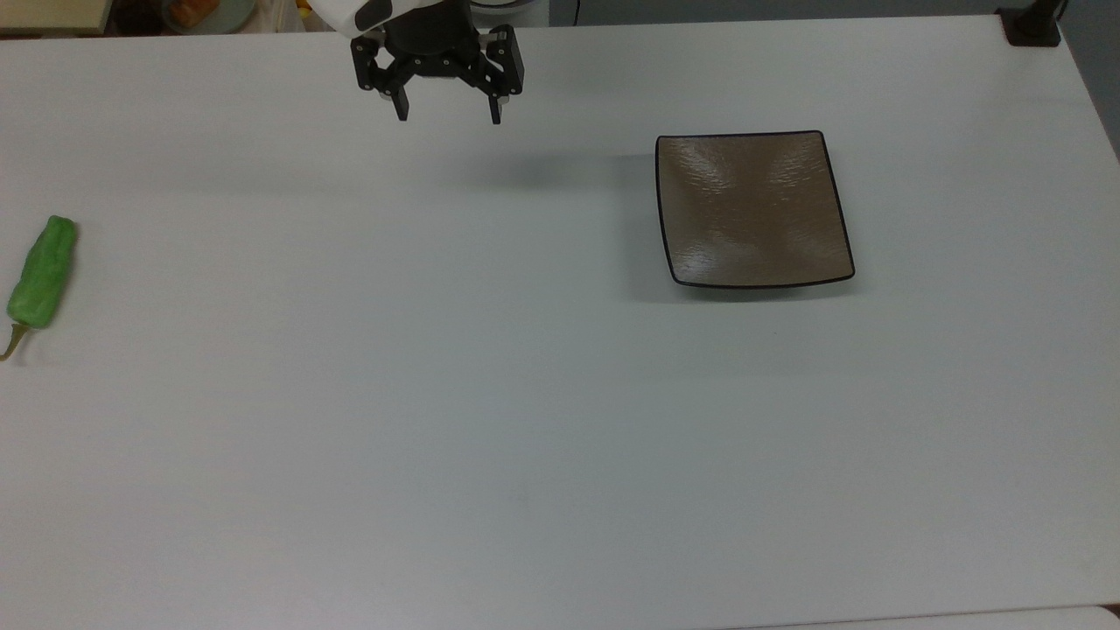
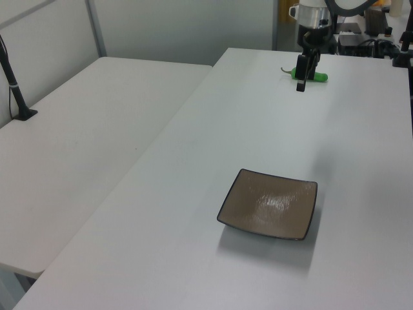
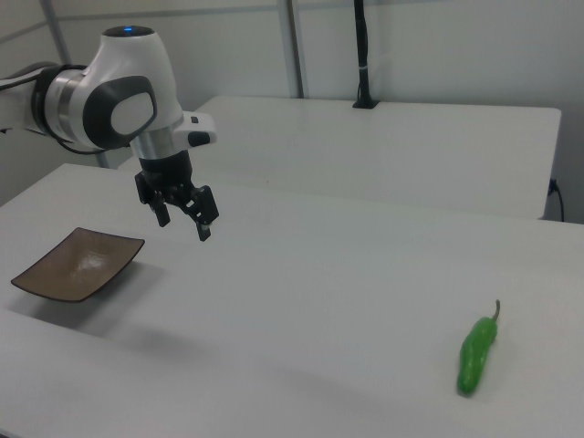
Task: Chili peppers are placed on a ceramic plate
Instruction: 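Move the open gripper toward the green chili pepper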
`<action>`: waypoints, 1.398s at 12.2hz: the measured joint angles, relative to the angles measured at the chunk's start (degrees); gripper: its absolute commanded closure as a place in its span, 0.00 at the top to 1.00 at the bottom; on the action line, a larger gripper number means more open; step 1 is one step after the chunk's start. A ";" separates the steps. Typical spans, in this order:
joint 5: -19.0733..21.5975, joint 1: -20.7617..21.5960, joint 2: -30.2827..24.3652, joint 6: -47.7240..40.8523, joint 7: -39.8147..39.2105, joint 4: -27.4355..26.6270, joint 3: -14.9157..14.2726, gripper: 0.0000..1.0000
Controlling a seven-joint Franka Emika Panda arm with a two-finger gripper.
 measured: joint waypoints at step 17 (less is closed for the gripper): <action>-8.87 -0.41 2.19 12.98 -9.57 -0.02 -10.51 1.00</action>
